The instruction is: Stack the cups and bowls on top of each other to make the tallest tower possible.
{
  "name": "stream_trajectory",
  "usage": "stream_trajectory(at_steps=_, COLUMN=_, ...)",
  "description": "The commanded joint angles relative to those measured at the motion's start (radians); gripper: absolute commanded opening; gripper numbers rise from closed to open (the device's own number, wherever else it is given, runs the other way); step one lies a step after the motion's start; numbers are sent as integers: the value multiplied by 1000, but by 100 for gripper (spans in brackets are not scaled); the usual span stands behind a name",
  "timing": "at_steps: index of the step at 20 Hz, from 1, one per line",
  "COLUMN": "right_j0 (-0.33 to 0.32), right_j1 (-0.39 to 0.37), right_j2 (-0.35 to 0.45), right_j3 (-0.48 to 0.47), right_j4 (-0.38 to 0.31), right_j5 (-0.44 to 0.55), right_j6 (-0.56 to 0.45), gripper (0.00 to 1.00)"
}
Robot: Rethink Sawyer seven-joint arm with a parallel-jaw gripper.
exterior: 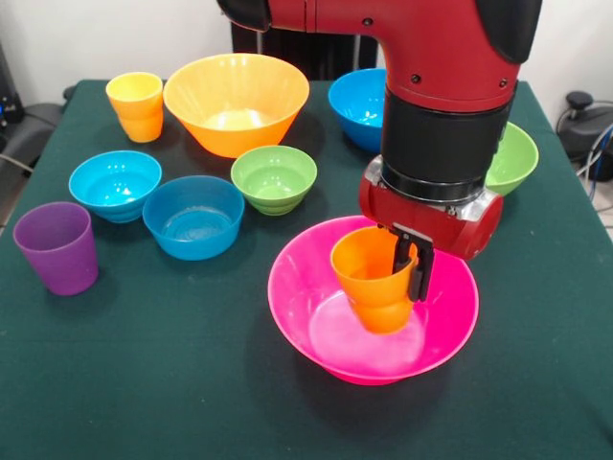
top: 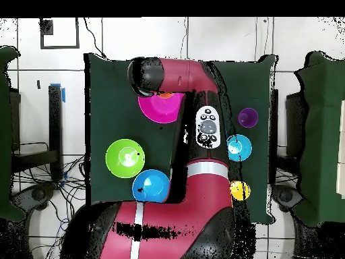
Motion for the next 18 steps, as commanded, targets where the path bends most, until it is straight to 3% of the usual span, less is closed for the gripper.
stream_trajectory(at_steps=1, right_j0=-11, right_j1=24, right_j2=66, right_j3=93, right_j4=-94, right_j5=-51, right_j6=-183, gripper=0)
stream_trajectory(at_steps=18, right_j0=-76, right_j1=-5, right_j2=108, right_j3=154, right_j4=-107, right_j5=-54, right_j6=-285, gripper=0)
